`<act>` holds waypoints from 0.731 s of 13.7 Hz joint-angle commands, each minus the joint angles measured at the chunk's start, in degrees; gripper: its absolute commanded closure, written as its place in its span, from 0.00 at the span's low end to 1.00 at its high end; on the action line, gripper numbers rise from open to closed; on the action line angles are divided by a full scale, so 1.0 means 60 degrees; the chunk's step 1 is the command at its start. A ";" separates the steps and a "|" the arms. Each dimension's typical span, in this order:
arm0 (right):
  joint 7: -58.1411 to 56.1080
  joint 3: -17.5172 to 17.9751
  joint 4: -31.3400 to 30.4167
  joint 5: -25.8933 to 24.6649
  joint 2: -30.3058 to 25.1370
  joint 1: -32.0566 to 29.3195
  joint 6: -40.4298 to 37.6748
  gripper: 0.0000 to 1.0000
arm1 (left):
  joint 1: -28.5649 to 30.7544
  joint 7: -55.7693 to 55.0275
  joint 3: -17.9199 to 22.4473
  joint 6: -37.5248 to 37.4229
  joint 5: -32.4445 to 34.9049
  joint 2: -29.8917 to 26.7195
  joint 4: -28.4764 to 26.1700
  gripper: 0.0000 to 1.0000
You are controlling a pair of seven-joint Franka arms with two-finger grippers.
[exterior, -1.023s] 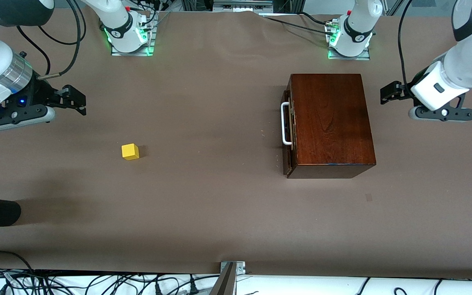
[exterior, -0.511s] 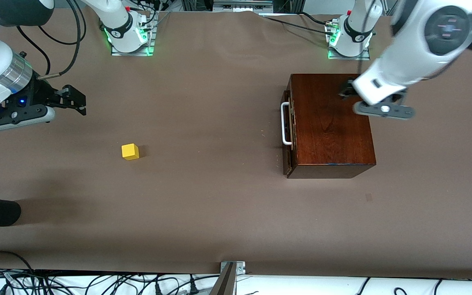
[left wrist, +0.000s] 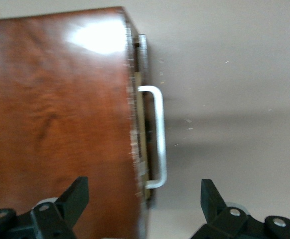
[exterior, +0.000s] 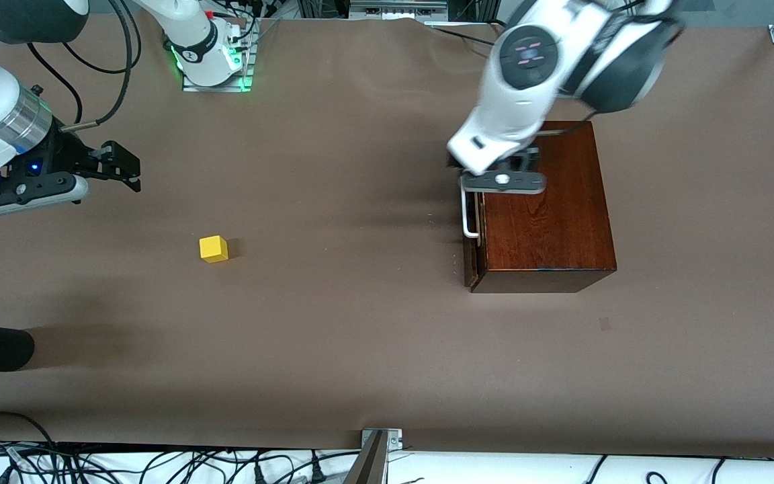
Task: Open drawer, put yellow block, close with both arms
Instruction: 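Reach the left gripper to the white drawer handle of the box, then pull the drawer open with the left gripper while the right gripper grasps the cube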
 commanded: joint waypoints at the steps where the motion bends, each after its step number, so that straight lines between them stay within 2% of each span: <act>1: 0.0024 0.0077 0.0213 0.0200 0.0343 -0.0051 0.0276 0.00 | -0.0787 -0.1327 0.0155 0.0815 0.0238 0.0886 0.0172 0.00; 5: -0.0035 0.0077 0.0184 0.0215 0.0652 -0.0066 0.0497 0.00 | -0.1741 -0.2430 0.0140 0.1067 0.2215 0.1766 0.0142 0.00; 7: 0.0009 0.0077 0.0155 0.0113 0.0973 -0.0022 0.0556 0.00 | -0.1756 -0.2636 0.0140 0.1067 0.2394 0.1986 0.0084 0.00; 9: -0.0064 0.0077 0.0184 0.0170 0.1834 -0.0036 0.0483 0.00 | -0.1742 -0.2724 0.0140 0.1082 0.2685 0.2162 -0.0033 0.00; 10: -0.0079 0.0077 0.0140 0.0214 0.1970 -0.0109 0.0541 0.00 | -0.1756 -0.2739 0.0140 0.1082 0.2861 0.2279 -0.0034 0.00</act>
